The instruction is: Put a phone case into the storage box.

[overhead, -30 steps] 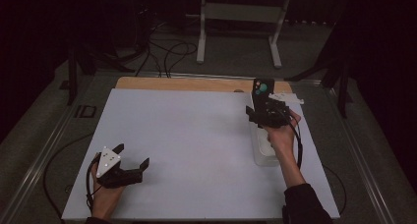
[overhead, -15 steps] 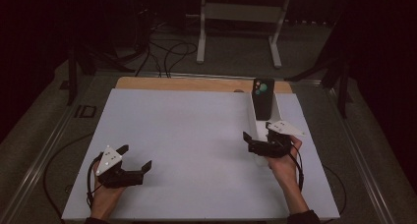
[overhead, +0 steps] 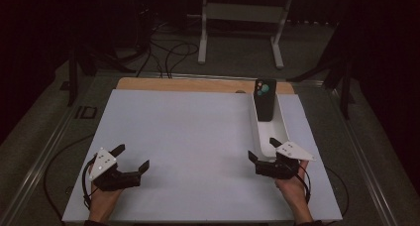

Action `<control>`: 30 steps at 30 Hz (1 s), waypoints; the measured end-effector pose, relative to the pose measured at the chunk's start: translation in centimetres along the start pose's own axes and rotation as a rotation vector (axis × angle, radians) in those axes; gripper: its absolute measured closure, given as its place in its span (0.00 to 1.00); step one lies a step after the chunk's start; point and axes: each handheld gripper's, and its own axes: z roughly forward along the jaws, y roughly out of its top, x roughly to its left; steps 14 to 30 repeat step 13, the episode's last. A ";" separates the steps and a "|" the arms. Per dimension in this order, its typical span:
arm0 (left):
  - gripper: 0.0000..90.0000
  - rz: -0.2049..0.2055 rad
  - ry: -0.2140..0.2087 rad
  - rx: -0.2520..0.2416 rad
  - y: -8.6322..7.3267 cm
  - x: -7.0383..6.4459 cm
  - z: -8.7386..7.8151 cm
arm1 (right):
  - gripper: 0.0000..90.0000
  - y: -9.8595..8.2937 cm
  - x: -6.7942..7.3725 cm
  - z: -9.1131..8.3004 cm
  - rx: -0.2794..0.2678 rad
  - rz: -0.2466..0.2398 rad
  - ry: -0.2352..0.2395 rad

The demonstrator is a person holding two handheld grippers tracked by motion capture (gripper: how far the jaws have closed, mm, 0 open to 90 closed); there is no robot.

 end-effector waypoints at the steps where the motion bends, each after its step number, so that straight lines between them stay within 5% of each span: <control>1: 0.00 0.000 0.000 -0.003 0.0 0.0 0.0 | 0.09 -0.2 0.1 -0.2 -0.011 -0.002 0.002; 10: 0.00 0.027 0.009 -0.005 0.1 -0.1 -0.3 | 0.09 -1.5 0.0 -1.8 -0.061 0.000 0.010; 30: 0.00 0.025 0.012 -0.004 0.1 -0.1 -0.2 | 0.09 -1.6 -0.1 -1.7 -0.058 0.003 0.013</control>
